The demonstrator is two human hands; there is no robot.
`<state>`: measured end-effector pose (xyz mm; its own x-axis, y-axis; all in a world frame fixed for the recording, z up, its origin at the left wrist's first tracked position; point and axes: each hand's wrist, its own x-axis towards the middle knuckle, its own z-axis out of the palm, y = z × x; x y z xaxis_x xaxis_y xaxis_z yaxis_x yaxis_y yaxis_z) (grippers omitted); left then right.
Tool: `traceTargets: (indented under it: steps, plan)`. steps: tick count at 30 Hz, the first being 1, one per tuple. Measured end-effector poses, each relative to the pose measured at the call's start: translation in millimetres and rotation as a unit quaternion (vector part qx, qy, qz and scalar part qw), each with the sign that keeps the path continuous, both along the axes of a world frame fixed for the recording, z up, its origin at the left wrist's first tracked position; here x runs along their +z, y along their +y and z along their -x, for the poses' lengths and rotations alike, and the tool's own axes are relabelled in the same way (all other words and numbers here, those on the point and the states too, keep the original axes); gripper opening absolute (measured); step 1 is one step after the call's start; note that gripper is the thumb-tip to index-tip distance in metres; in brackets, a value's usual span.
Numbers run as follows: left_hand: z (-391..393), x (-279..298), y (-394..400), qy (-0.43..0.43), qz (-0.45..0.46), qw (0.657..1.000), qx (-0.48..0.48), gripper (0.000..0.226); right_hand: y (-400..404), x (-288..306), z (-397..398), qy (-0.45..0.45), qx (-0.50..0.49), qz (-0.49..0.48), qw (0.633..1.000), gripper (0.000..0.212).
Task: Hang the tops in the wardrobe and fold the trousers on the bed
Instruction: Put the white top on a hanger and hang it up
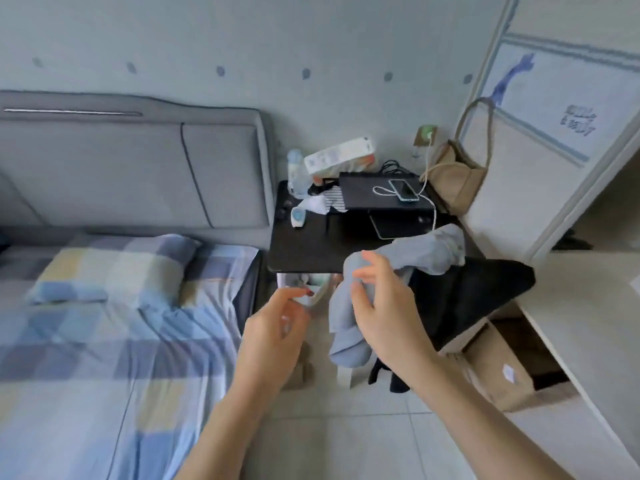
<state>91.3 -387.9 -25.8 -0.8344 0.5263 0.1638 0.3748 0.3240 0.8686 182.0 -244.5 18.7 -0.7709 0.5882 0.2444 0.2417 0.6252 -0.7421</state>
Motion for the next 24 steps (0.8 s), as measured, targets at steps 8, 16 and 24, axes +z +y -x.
traceTargets:
  steps: [8,16,24]
  plan:
    - [0,-74,-232,-0.102,0.075,0.969,0.214,0.030,-196,-73,68,-0.080,0.188,0.033,0.978,0.037]
    - [-81,-137,-391,-0.213,0.080,0.870,0.437,0.022,-360,-137,91,-0.198,0.446,0.027,0.872,0.035]
    - [-172,-216,-480,-0.323,-0.033,0.681,0.657,0.021,-487,-230,83,-0.281,0.635,-0.043,0.719,0.034]
